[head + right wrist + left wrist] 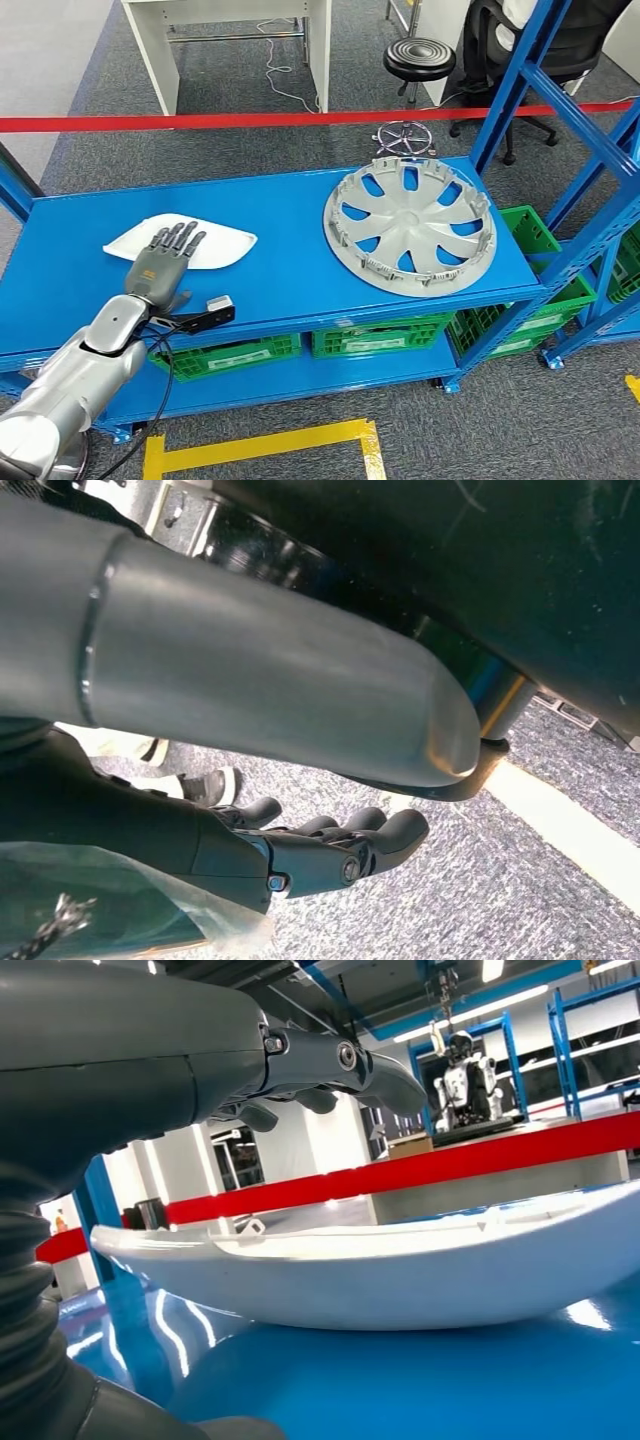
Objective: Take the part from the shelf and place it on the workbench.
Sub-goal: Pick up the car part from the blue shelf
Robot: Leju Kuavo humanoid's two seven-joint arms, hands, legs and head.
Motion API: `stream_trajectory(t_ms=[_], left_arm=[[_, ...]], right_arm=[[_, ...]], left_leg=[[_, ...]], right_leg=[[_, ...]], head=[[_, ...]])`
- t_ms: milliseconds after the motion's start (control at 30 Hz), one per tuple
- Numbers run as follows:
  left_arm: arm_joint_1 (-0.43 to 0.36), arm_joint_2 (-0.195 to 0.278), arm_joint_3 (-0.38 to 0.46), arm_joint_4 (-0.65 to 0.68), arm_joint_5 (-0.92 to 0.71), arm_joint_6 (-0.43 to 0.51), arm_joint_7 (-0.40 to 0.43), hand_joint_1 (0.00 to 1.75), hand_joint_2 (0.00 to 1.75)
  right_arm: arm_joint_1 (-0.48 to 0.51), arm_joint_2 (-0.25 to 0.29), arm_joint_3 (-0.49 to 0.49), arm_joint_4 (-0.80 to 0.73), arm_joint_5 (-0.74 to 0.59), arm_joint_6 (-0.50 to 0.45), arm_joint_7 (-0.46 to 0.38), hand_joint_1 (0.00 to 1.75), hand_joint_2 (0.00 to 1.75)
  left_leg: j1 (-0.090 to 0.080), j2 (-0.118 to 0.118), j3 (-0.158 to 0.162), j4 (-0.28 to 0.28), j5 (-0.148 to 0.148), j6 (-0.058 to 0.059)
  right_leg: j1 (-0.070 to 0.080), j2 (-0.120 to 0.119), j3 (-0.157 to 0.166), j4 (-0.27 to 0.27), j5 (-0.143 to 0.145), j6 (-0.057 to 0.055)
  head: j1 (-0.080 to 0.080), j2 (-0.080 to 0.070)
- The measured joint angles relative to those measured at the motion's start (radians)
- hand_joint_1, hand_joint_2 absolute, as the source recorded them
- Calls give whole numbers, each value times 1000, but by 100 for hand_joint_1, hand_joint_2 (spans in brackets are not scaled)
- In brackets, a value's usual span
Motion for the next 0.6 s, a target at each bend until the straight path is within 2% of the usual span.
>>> stream_trajectory(t_ms=[133,267,400,600], left_arm=[[-3,0,-3,4,-4,-7,18,0,175],[-8,3,-8,11,-35,-15,60,175,175],[-10,18,-17,22,-77,-25,97,175,175],[-11,49,-22,35,-83,-60,104,175,175]], right_arm=[[0,0,2,0,2,0,-1,0,0],[1,-1,7,0,9,0,-5,0,0],[2,-1,14,0,16,0,-16,0,0],[7,-1,26,-1,18,-1,-43,0,0]], left_leg=[[0,0,0,0,0,0],[0,0,0,0,0,0],[0,0,0,0,0,0],[0,0,0,0,0,0]], right_leg=[[0,0,0,0,0,0],[0,0,0,0,0,0],[0,0,0,0,0,0],[0,0,-1,1,0,0]], head=[[0,0],[0,0],[0,0],[0,0]])
